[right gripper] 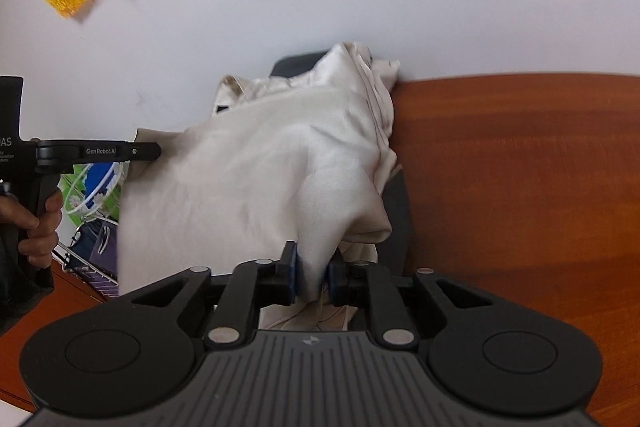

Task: Fold clothes
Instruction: 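Carry the bundle with both grippers onto the dark grey garment pile, then open both grippers and release the bundle on the pile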

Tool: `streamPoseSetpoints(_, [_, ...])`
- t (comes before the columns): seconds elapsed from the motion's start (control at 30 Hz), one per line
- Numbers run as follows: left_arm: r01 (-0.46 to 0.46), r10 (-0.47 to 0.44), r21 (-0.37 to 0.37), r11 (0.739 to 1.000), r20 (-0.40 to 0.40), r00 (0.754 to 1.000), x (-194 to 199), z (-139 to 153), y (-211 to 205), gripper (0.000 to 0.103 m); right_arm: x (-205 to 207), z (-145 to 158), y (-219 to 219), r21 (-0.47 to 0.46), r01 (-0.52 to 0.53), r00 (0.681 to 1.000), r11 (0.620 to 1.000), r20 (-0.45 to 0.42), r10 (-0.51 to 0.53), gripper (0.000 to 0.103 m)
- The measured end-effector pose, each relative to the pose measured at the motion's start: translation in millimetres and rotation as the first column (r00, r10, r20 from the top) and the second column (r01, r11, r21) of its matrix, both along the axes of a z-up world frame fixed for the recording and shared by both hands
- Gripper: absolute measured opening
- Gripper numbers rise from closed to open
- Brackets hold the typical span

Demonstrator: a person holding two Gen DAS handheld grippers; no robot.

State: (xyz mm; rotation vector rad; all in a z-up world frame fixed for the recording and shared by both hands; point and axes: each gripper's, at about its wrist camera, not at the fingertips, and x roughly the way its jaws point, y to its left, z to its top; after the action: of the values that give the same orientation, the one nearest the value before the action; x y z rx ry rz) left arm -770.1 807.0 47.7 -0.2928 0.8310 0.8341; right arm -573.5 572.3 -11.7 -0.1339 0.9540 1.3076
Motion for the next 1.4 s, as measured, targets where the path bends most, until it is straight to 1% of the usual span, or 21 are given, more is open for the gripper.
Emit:
streamPoseSetpoints(0.07, [0.009, -0.009, -0.005, 1.000, -0.005, 1.000, 5.5, -7.9, 3.9, 0.008, 1.2, -4.9, -1.2, -0.009, 0.000, 1.000, 1.000, -0.007, -0.001, 0.023])
streamPoseSetpoints(0.2, [0.015, -0.015, 0.000, 1.000, -0.021, 1.000, 12.8, -17.5, 4.1, 0.008, 1.9, -14.0, 7.5, -0.030, -0.006, 1.000, 1.000, -0.015, 0.006, 0.029])
streamPoseSetpoints(0.33, [0.015, -0.015, 0.008, 1.000, -0.026, 1.000, 16.1, -22.8, 5.8, 0.008, 3.7, -13.4, 9.1, -0.034, -0.013, 1.000, 0.999, -0.015, 0.013, 0.031])
streamPoseSetpoints(0.4, [0.008, -0.008, 0.005, 1.000, -0.022, 1.000, 14.6, -20.2, 6.1, 0.017, 3.8, -10.2, 8.3, -0.030, -0.017, 1.000, 0.999, -0.007, 0.017, 0.033])
streamPoseSetpoints(0.47, [-0.014, 0.014, 0.003, 1.000, -0.018, 1.000, 11.1, -14.7, 7.6, 0.037, 2.7, -7.1, 7.4, -0.031, -0.025, 1.000, 0.999, 0.012, 0.025, 0.037])
streamPoseSetpoints(0.53, [-0.027, 0.027, 0.005, 1.000, -0.009, 1.000, 6.9, -10.0, 7.5, 0.047, 1.9, -3.6, 5.9, -0.033, -0.030, 0.999, 0.999, 0.029, 0.031, 0.044])
streamPoseSetpoints(0.6, [-0.041, 0.041, 0.001, 0.999, 0.002, 0.999, 1.3, -4.1, 7.1, 0.050, 1.7, -0.3, 3.3, -0.032, -0.032, 0.999, 0.999, 0.041, 0.033, 0.057])
streamPoseSetpoints(0.67, [-0.058, 0.058, -0.005, 0.998, 0.005, 0.998, -4.1, 2.1, 4.5, 0.056, 2.0, 3.3, 0.9, -0.025, -0.034, 0.998, 0.999, 0.050, 0.035, 0.058])
streamPoseSetpoints(0.73, [-0.069, 0.069, -0.002, 0.998, 0.002, 0.998, -8.6, 6.2, 0.1, 0.059, 2.4, 8.6, -3.2, -0.019, -0.039, 0.998, 0.999, 0.054, 0.040, 0.064])
streamPoseSetpoints(0.77, [-0.077, 0.077, 0.002, 0.997, 0.001, 0.997, -11.6, 9.3, -4.3, 0.060, 2.6, 11.6, -5.4, -0.016, -0.044, 0.997, 0.999, 0.058, 0.045, 0.069])
streamPoseSetpoints(0.8, [-0.080, 0.080, 0.003, 0.997, 0.002, 0.997, -14.0, 11.0, -7.3, 0.061, 2.6, 14.5, -7.5, -0.014, -0.049, 0.997, 0.999, 0.064, 0.050, 0.070])
streamPoseSetpoints(0.97, [-0.101, 0.101, 0.003, 0.995, 0.018, 0.995, -29.6, 22.5, -35.5, 0.067, 4.4, 26.9, -16.6, -0.006, -0.075, 0.994, 0.997, 0.082, 0.075, 0.071])
streamPoseSetpoints(1.03, [-0.116, 0.116, 0.001, 0.993, 0.019, 0.993, -35.5, 24.9, -44.5, 0.068, 5.9, 30.0, -18.5, -0.003, -0.085, 0.993, 0.996, 0.086, 0.085, 0.073])
streamPoseSetpoints(1.13, [-0.141, 0.141, 0.016, 0.990, 0.010, 0.990, -46.8, 27.6, -64.2, 0.069, 7.7, 34.6, -22.2, 0.000, -0.098, 0.991, 0.995, 0.093, 0.098, 0.075])
streamPoseSetpoints(1.2, [-0.151, 0.151, 0.022, 0.988, -0.001, 0.989, -53.9, 28.4, -76.8, 0.070, 7.9, 37.3, -25.7, 0.002, -0.106, 0.990, 0.994, 0.097, 0.106, 0.082])
streamPoseSetpoints(1.4, [-0.158, 0.158, 0.024, 0.987, -0.014, 0.987, -69.0, 30.8, -105.5, 0.071, 10.3, 43.2, -36.5, 0.007, -0.132, 0.986, 0.991, 0.102, 0.131, 0.083])
